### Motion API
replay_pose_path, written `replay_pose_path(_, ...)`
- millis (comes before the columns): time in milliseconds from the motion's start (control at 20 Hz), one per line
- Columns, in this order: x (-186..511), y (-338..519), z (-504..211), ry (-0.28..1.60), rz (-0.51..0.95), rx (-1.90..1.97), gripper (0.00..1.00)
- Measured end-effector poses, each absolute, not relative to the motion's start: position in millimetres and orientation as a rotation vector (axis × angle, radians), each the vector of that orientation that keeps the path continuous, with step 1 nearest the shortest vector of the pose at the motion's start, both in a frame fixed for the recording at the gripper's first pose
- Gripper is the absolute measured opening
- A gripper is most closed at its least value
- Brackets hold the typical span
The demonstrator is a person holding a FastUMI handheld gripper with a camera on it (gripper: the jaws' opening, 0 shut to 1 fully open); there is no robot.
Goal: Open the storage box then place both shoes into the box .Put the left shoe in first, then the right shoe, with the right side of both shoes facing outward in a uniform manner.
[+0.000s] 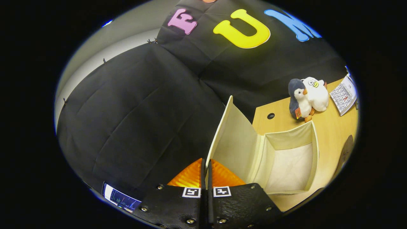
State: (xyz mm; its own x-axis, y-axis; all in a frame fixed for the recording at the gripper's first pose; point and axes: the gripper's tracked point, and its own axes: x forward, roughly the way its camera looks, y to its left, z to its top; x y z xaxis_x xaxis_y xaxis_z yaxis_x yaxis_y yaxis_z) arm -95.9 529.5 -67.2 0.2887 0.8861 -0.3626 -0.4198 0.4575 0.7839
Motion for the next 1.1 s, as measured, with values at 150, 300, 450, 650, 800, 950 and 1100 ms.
replay_pose_path(150,-100.5,549.0,-66.8,0.879,0.954,0.613,0.0)
replay_pose_path(300,-108.7,572.2,-66.6,0.877,0.995,0.602,0.03)
replay_pose_path(450,-115.1,578.2,-63.2,0.813,1.04,0.53,0.43)
replay_pose_path(650,-109.4,568.2,-63.6,0.728,1.026,0.413,0.97)
replay_pose_path(800,-101.9,551.1,-60.7,0.681,1.012,0.391,0.97)
replay_pose_path(950,-84.7,522.0,-63.2,0.614,0.958,0.34,0.97)
replay_pose_path(1100,-64.9,486.3,-67.7,0.561,0.898,0.289,0.97)
